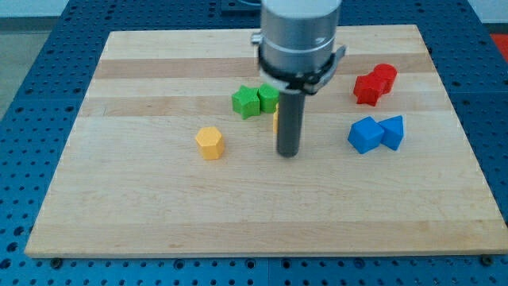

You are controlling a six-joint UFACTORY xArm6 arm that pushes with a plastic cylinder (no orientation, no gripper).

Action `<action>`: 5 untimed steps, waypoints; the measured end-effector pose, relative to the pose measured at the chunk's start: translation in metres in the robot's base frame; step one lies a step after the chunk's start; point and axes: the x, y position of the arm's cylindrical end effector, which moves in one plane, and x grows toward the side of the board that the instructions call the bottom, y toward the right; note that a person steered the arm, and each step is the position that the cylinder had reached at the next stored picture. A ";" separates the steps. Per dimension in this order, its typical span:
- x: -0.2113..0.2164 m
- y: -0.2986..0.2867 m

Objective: Push the yellow hexagon closer to the green star

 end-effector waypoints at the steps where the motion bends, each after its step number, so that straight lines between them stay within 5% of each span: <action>1: 0.019 -0.052; 3: 0.017 -0.147; 5: -0.009 -0.138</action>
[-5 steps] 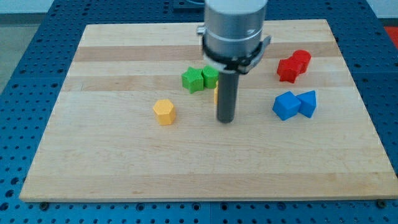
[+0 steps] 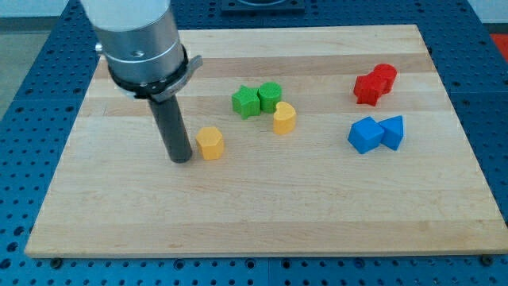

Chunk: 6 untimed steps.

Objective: Push the yellow hexagon closer to the green star

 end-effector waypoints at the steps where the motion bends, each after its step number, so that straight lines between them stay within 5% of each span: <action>1: -0.002 0.028; 6: -0.018 0.075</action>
